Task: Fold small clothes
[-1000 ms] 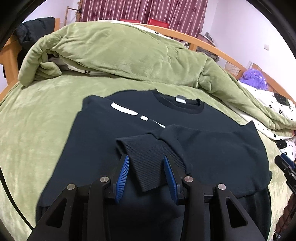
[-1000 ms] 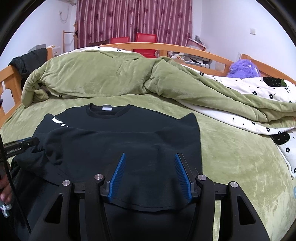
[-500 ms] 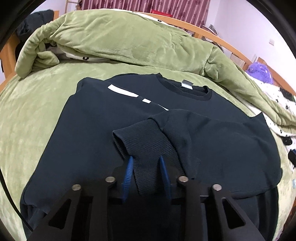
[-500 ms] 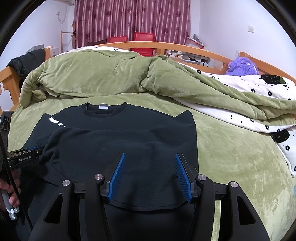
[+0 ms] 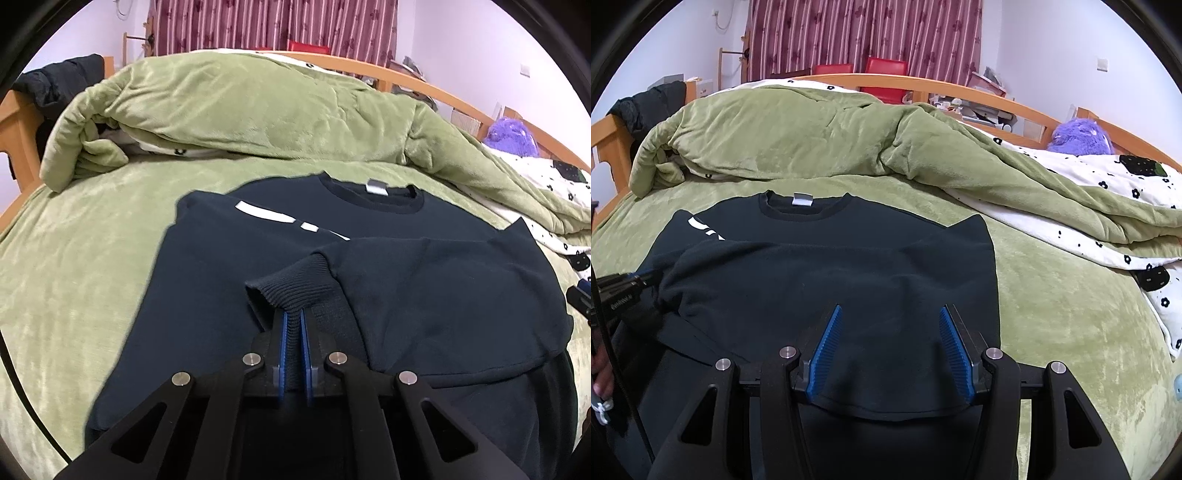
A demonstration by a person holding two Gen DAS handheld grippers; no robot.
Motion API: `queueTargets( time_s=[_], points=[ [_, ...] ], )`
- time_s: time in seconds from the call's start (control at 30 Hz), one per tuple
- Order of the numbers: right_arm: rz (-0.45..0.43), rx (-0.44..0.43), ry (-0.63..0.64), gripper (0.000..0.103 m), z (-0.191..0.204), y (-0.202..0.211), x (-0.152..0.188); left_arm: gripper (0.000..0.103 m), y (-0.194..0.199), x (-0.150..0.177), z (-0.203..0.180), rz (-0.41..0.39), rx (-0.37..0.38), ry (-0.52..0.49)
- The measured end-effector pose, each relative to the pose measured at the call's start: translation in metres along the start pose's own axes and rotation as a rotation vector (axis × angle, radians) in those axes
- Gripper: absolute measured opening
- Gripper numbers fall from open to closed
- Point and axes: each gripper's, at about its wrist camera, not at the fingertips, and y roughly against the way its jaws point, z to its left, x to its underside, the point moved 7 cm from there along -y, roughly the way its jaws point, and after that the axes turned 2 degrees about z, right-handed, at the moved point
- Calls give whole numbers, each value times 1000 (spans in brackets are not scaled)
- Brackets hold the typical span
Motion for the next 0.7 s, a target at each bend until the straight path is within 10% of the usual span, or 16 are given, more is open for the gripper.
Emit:
queueTargets(
  time_s=[0.7],
  points=[
    [175, 132, -12, 54, -27, -46, 28, 8, 15, -1, 57, 0, -40, 33]
  ],
)
